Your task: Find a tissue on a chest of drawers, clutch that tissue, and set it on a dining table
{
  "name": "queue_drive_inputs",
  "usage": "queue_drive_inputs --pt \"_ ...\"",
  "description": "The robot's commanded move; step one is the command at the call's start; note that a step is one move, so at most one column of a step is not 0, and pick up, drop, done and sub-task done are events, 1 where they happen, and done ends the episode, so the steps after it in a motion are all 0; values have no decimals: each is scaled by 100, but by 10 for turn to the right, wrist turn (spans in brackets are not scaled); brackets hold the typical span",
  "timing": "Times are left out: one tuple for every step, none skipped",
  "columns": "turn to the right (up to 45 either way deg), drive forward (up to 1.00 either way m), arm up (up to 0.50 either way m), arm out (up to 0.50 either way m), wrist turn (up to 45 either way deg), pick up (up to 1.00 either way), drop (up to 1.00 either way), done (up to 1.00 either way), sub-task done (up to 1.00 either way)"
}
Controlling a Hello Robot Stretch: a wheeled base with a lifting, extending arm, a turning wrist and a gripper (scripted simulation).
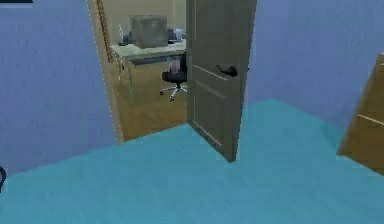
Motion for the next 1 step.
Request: queue_drive_inputs --pt "450 0 0 0 0 0 0 0 0"
